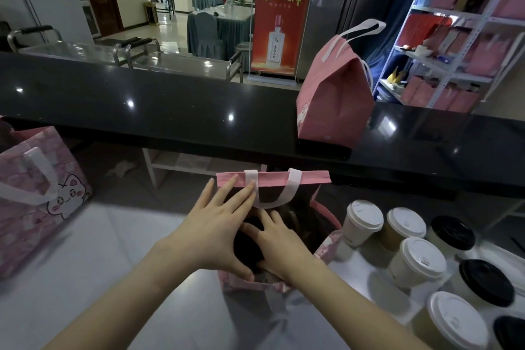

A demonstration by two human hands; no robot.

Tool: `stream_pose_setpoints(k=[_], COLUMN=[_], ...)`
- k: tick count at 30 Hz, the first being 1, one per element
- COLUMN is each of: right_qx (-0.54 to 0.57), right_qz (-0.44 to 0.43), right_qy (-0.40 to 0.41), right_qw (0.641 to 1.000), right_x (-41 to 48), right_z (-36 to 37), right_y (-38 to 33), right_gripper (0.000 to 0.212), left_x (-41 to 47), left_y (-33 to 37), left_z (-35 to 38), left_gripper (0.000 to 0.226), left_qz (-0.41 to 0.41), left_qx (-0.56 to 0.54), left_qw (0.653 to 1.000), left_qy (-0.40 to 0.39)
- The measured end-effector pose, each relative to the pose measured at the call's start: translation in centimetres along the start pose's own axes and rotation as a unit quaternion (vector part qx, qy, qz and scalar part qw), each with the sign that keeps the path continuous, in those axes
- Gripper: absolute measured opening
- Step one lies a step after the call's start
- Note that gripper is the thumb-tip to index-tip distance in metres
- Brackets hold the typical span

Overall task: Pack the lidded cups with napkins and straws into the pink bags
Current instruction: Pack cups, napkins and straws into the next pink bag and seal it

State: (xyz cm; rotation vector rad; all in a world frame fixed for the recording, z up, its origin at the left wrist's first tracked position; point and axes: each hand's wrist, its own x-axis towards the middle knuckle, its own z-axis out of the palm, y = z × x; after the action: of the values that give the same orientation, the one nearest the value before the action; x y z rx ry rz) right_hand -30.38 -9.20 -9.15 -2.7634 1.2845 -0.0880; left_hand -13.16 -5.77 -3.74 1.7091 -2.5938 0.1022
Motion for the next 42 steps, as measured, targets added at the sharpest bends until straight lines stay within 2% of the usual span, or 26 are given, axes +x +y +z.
stream_pose_setpoints(k=[7,12,17,21,25,29,34,36,40,42], right_qx=[-0.028,-0.034,-0.026,-0.017,0.055,0.039,-0.048,-0.03,0.009,0.017], right_qz=[-0.048,-0.053,-0.042,-0.022,0.014,0.03,0.054,0.062,0.113,0.17], right_qy=[0.018,0.011,0.007,-0.029,-0.062,0.013,0.048,0.091,0.261,0.247], right_qw=[0.998,0.998,0.999,0.999,0.996,0.999,0.996,0.993,0.959,0.954], right_x=[-2.2,-1.2,-0.3,0.0,-1.7,-5.4,-10.0,-11.2,-11.7,-11.1], right_z=[1.5,2.1,2.9,1.6,-2.1,-5.7,-7.0,-6.8,-5.9,-5.3], right_y=[0.1,0.0,-0.2,0.1,0.6,2.4,4.8,6.1,10.1,13.0], right_gripper=[0.055,0.048,0.044,0.053,0.059,0.041,0.057,0.051,0.036,0.039], left_x=[0.8,0.7,0.4,0.7,1.2,2.0,4.2,5.1,5.6,5.4], left_y=[-0.9,-1.5,-1.4,-1.5,-1.6,-0.5,1.4,1.9,2.5,2.8], left_z=[-2.0,-1.9,-1.6,-1.9,-2.3,-2.1,-1.8,-1.4,-0.1,0.3], left_gripper=[0.106,0.122,0.135,0.136,0.13,0.122,0.108,0.104,0.105,0.11], left_qz=[0.074,0.075,0.066,0.056,0.045,0.052,0.076,0.063,0.025,0.008], left_qx=[0.028,0.073,0.074,0.045,0.013,0.022,-0.012,-0.033,-0.034,-0.029], left_qw=[0.997,0.994,0.994,0.997,0.998,0.998,0.997,0.997,0.999,0.999], left_qy=[0.007,-0.021,-0.037,-0.043,-0.042,-0.024,-0.014,-0.007,0.022,0.034])
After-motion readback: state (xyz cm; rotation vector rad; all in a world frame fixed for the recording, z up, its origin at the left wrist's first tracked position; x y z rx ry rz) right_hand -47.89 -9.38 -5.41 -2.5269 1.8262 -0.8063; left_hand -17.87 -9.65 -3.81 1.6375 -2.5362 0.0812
